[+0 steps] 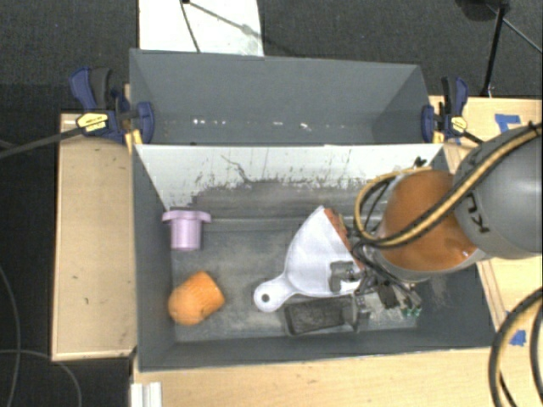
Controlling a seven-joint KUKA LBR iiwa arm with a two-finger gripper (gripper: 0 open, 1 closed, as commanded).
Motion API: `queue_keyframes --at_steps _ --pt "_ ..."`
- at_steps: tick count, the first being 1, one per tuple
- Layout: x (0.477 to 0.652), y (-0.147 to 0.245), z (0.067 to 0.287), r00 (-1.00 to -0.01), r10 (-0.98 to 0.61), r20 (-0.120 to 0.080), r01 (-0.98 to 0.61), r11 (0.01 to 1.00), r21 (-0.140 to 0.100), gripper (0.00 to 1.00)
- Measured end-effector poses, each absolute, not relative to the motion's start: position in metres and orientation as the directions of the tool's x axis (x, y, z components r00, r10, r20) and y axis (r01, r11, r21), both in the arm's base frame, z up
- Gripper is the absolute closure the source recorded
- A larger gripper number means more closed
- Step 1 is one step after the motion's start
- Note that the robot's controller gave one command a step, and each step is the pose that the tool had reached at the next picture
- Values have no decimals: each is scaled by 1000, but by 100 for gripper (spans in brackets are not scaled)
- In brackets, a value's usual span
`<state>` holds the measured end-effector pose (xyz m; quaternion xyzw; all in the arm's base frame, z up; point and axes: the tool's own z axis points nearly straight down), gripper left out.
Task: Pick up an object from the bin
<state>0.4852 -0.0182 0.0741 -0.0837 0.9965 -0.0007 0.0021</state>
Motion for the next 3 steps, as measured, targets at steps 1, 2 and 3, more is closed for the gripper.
queue_keyframes --at_steps 1,2,3 --pt "489 -22 129 -983 -185 2 -185 983 1 100" --pt "509 -19 149 -977 -214 -9 -214 977 -2 100" --pt "492 -18 207 -977 -215 -2 -215 977 0 100"
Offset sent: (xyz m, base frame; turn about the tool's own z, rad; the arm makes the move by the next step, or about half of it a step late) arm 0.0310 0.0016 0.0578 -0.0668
